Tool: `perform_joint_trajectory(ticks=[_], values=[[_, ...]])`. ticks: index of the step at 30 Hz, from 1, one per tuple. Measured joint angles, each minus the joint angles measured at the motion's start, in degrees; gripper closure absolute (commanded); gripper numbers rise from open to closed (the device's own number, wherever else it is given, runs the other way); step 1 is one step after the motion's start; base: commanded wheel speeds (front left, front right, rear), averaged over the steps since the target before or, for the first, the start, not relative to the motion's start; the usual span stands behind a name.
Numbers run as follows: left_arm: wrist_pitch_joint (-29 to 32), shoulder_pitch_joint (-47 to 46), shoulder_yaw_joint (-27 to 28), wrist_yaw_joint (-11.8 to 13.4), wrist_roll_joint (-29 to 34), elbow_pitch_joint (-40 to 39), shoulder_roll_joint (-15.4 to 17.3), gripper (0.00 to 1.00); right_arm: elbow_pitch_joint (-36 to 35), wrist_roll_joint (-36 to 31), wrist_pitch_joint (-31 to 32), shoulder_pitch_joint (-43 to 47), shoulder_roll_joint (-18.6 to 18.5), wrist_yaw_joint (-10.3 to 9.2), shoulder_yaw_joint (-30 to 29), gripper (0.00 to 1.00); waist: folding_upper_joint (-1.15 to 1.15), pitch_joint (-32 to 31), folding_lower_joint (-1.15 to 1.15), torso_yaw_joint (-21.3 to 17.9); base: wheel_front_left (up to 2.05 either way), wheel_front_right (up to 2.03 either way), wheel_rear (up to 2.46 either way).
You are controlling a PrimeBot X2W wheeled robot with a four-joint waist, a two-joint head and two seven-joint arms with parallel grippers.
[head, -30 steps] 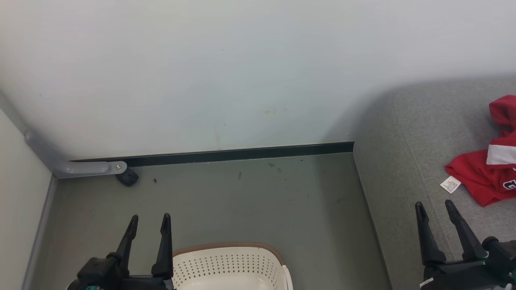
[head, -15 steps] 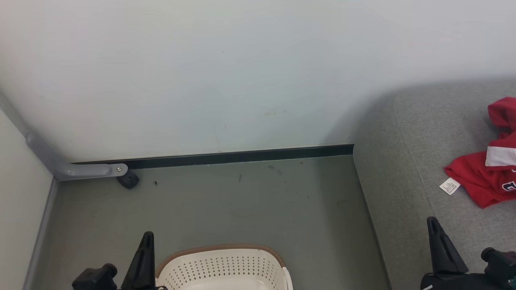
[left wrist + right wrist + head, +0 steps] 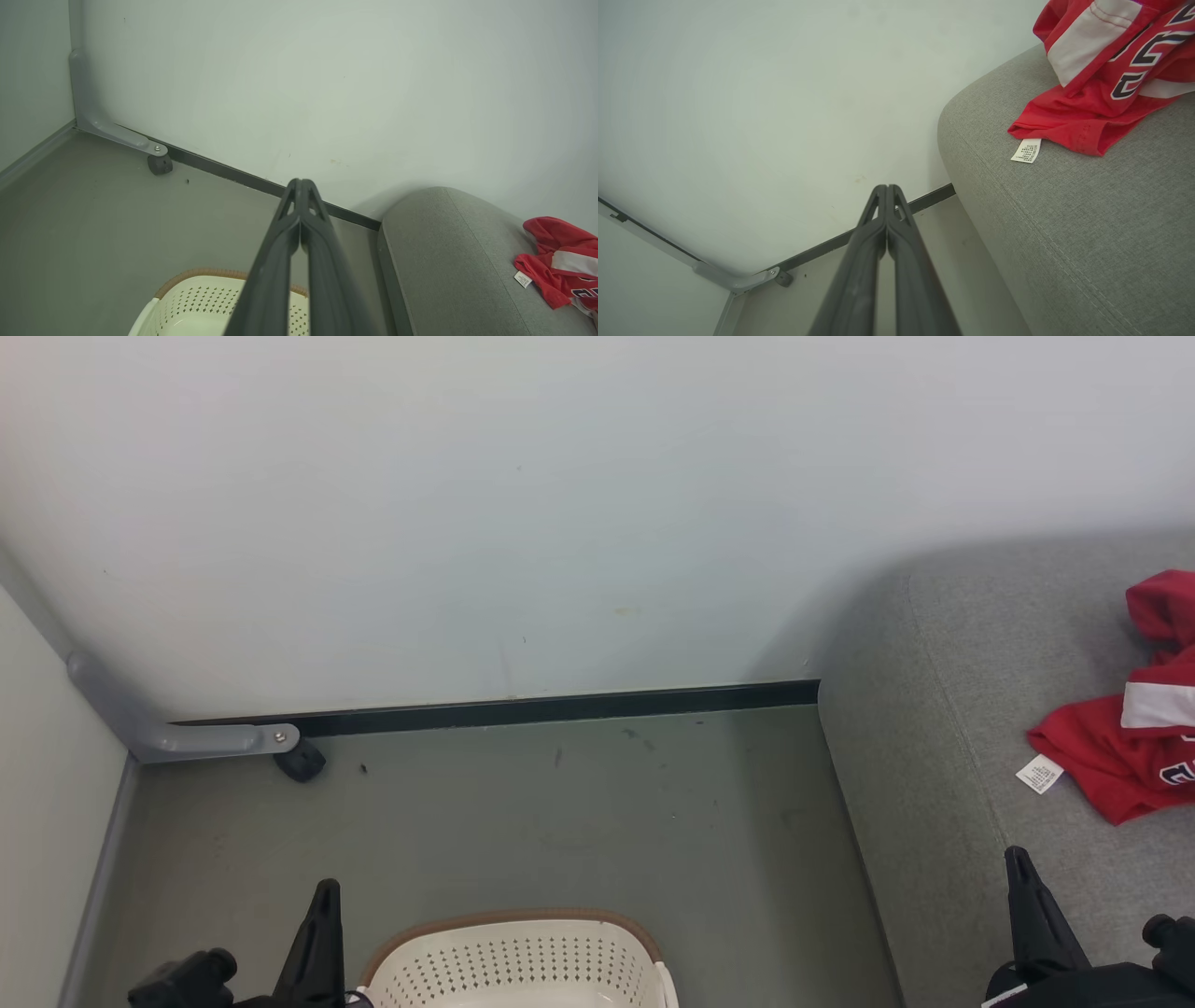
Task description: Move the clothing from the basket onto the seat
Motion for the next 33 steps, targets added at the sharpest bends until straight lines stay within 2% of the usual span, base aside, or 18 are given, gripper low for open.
perform_joint_trajectory(ticks=[33], values=[[7.1, -0.1, 5.8, -2.8, -22.5, 1.0, -1.4, 1.00, 1.9, 22.7, 7.0, -0.2, 4.0, 2.00, -6.7, 1.00, 0.00, -1.9, 0.00, 0.2, 0.00, 0.00, 0.00]])
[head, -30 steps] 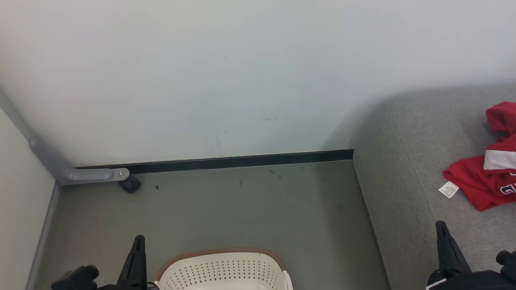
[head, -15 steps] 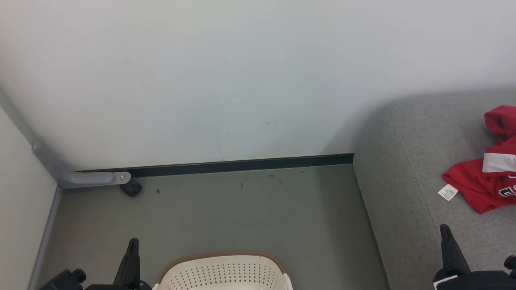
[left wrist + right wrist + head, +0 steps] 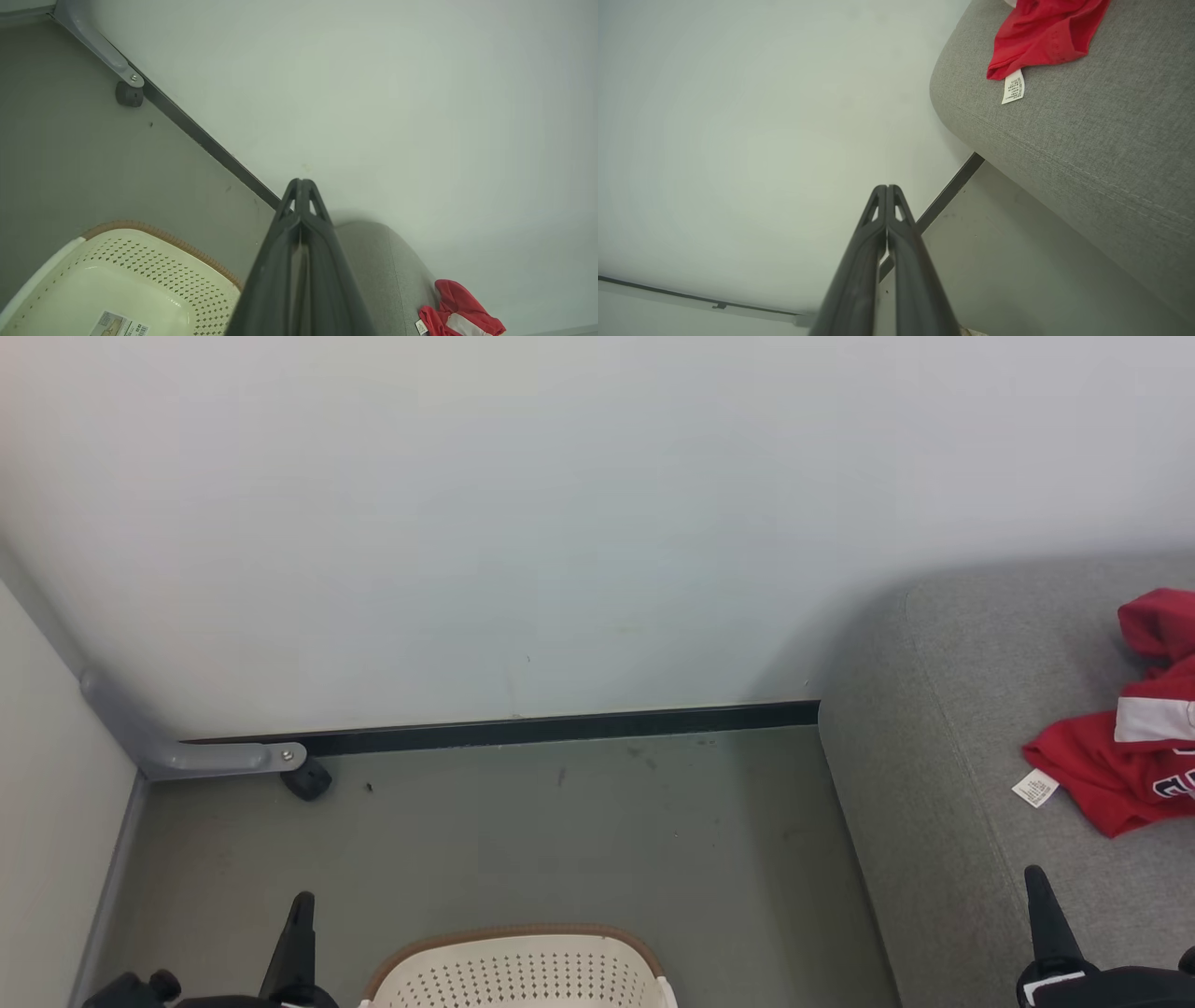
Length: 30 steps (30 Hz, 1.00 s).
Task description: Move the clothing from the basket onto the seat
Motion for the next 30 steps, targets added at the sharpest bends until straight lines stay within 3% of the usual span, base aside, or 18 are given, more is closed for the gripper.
perform_joint_trajectory(ticks=[30], values=[[6.1, -0.1, 5.2, -2.7, -20.7, 0.6, -1.1, 1.00, 1.6, 20.7, 6.0, -0.3, 3.6, 2.01, -5.9, 1.00, 0.00, -1.8, 0.00, 0.2, 0.00, 0.00, 0.00]])
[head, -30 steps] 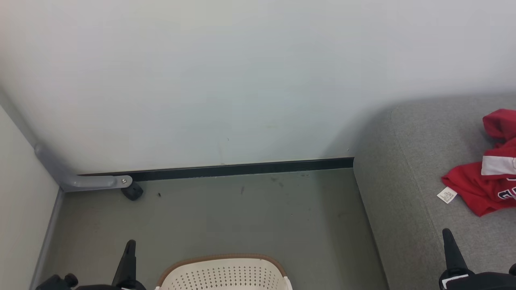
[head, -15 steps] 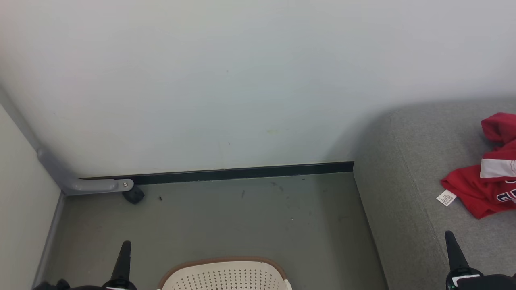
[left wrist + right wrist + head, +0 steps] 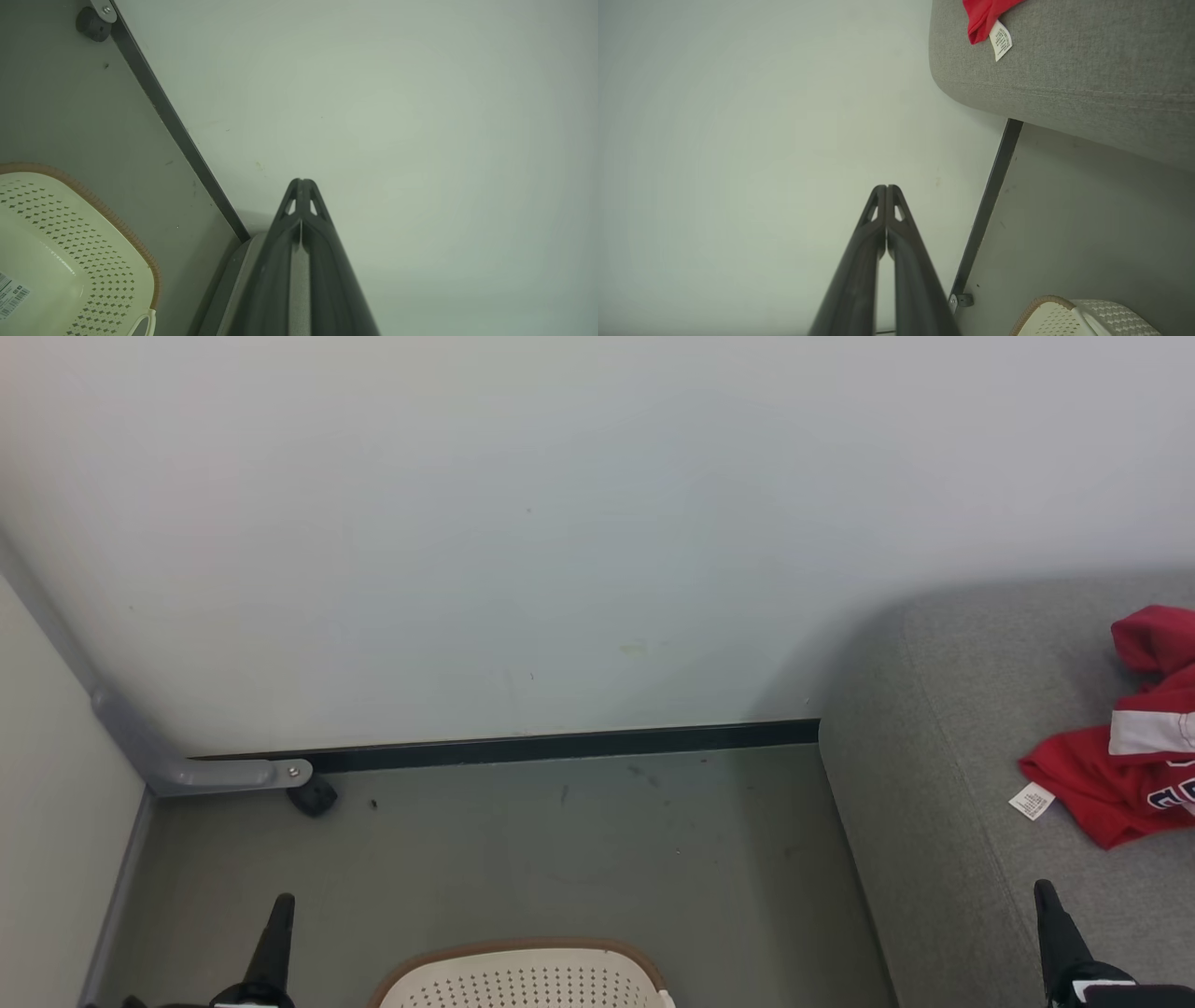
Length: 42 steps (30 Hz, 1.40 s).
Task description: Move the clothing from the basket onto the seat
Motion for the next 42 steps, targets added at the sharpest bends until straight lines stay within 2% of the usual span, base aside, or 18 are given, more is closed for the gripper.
perform_joint_trajectory(ticks=[14, 42], values=[[2.5, -0.1, 2.0, -1.0, -8.6, 0.3, -0.6, 1.00, 0.5, 8.0, 2.4, -0.1, 1.5, 0.84, -2.3, 1.00, 0.00, -0.7, 0.00, 0.1, 0.00, 0.00, 0.00], [2.5, -0.1, 2.0, -1.0, -8.6, 0.4, -0.7, 1.00, 0.5, 8.0, 2.4, -0.1, 1.6, 0.85, -2.4, 1.00, 0.00, -0.7, -0.01, 0.1, 0.00, 0.00, 0.00]])
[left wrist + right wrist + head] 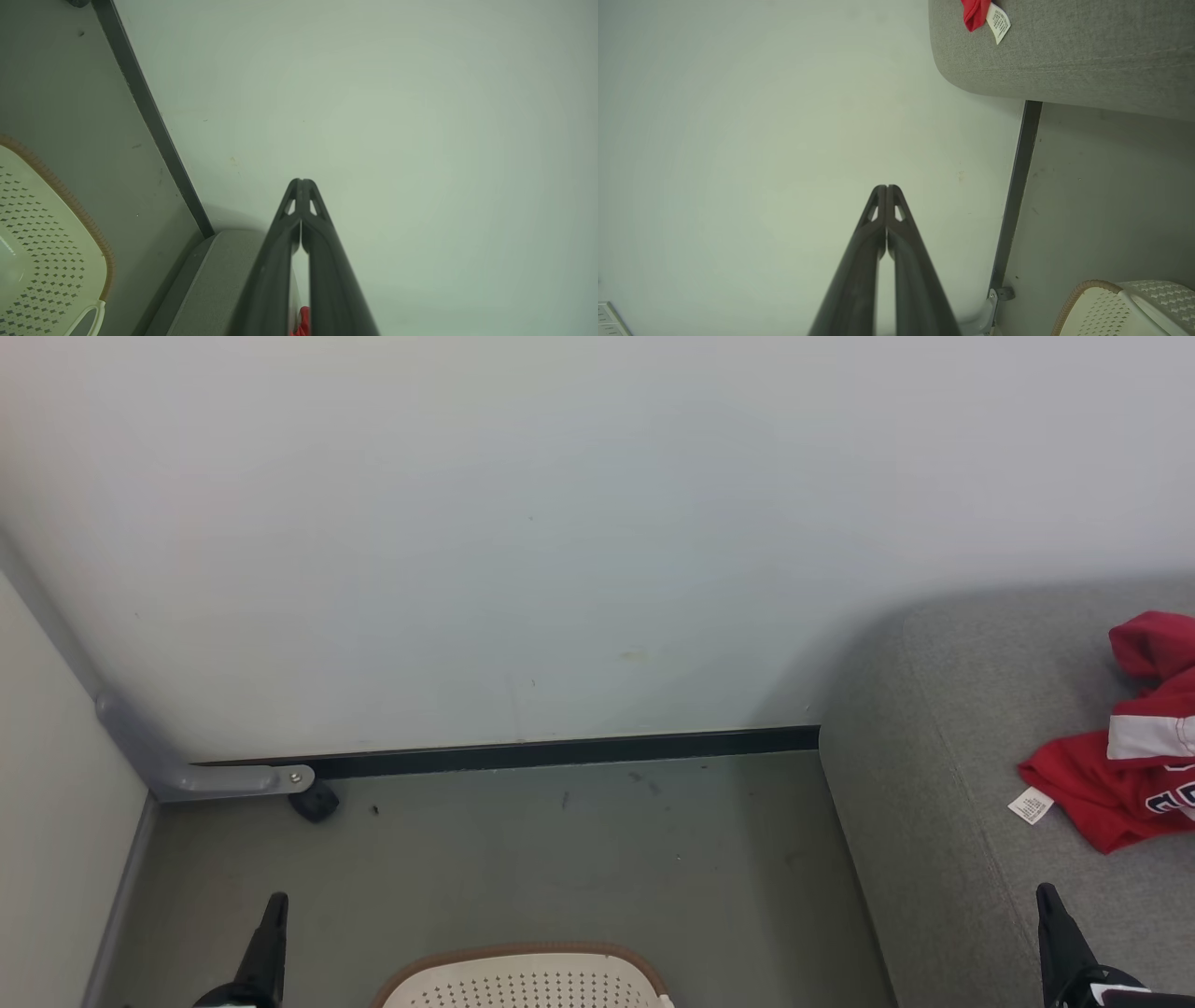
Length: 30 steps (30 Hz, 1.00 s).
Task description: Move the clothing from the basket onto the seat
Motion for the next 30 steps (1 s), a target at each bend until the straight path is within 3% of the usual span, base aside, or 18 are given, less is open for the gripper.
perform_joint_trajectory(ticks=[30], values=[[0.0, 0.0, 0.0, 0.0, 0.0, 0.0, 0.0, 1.00, 0.0, 0.0, 0.0, 0.0, 0.0, 0.00, 0.0, 1.00, 0.00, 0.0, 0.01, 0.0, 0.00, 0.00, 0.00]])
